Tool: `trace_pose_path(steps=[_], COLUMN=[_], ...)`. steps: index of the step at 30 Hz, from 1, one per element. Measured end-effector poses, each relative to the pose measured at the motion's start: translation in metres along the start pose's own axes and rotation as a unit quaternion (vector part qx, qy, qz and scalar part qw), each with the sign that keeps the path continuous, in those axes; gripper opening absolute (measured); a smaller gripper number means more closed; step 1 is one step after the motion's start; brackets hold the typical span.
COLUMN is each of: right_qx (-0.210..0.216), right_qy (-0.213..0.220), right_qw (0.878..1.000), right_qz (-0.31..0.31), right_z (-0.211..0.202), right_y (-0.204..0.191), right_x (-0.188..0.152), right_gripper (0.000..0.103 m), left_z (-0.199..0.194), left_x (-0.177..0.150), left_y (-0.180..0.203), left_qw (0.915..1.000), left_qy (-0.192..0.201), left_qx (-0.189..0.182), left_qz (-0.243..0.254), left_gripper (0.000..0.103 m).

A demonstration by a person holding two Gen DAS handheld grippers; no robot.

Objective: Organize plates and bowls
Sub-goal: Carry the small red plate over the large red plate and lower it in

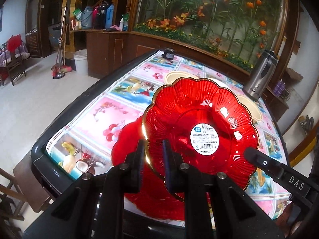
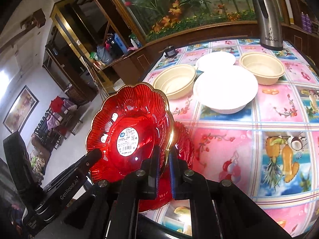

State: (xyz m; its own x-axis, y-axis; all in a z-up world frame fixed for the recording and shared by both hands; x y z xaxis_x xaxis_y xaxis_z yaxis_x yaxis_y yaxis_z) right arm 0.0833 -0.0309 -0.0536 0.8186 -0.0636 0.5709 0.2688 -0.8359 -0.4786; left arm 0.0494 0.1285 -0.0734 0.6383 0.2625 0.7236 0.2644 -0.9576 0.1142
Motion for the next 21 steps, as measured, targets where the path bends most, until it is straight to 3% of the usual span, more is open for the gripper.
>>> trace_pose_path(steps=[21], right_qx=[-0.014], right_qy=[-0.05], right_qw=[0.999], right_qz=[0.001], right_z=[0.041], right_y=[0.005], right_x=[-0.022], right_gripper=[0.008], left_z=[0.021], left_x=[-0.019], left_y=[-0.013], left_qw=[0.9988], left_qy=[-0.041], left_qx=[0.025], left_qz=[0.003], left_gripper=[0.014])
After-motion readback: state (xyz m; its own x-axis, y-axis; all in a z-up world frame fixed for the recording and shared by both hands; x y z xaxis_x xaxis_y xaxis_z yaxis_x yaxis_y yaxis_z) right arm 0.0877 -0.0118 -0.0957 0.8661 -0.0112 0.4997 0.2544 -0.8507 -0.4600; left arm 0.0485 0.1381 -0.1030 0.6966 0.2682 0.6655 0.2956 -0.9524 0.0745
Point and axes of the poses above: each gripper's, at about its wrist camera, not at the fingertips, and z roughly the way its jaws point, y to its right, x to its top, the point moved 7 cm from there along z, roughly the way its jaws point, and after that the axes turned 6 degrees about z, right-handed, at the moved point
